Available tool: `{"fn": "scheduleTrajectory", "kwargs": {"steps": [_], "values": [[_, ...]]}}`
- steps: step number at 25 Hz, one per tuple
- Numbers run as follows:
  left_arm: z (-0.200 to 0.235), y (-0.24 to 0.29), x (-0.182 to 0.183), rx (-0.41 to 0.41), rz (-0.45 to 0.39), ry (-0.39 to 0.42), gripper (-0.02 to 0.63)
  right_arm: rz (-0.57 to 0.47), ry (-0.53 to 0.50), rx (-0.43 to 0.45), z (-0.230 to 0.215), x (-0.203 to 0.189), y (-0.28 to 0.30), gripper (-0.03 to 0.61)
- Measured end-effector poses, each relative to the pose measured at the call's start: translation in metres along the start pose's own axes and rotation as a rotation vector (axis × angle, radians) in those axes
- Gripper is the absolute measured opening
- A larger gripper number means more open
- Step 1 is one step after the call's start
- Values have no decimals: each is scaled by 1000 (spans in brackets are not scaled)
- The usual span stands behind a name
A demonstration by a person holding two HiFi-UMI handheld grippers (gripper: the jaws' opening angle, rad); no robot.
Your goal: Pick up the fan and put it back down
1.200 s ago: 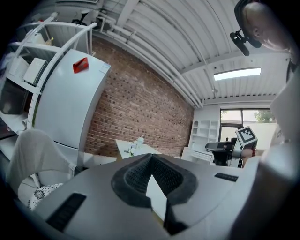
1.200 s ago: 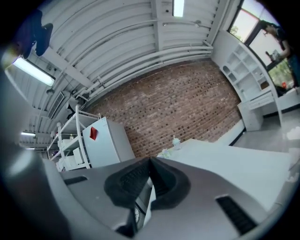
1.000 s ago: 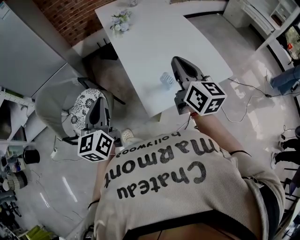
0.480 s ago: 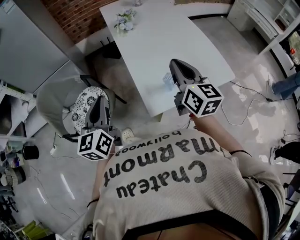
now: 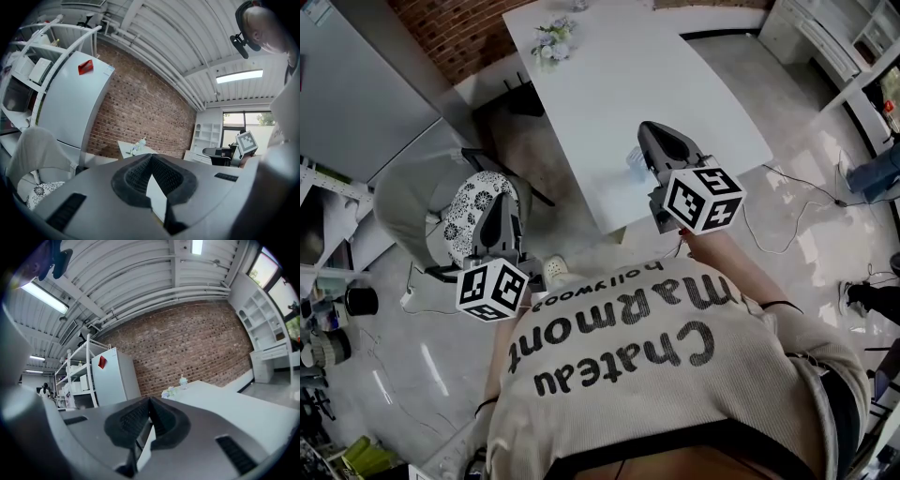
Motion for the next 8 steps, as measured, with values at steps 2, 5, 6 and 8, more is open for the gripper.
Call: {"fn": "scheduleTrajectory", "kwargs": {"steps": [2,5,6,8], "values": [[-1,1,-1,-2,0,0,0,4,1,-1,-1,-2,0,3],[-2,4,-2,-4,-1,0,0,5,0,-6,-5,-2,0,3],[-3,5,-2,-5,-1,0,0,6,-1,-8,-7,-1,0,3],[-5,7,-2,-8,-3,0,0,7,-4,-12,-10,-1,-1,3]]}}
Point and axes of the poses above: the fingertips, and each gripper's own axes: y forward along the fingers, z to its left, x out of its top, the point moved 2 cm from there along -y, backward along the fingers, and after that the axes turned 3 degrees about -z, right-handed, at the moved point
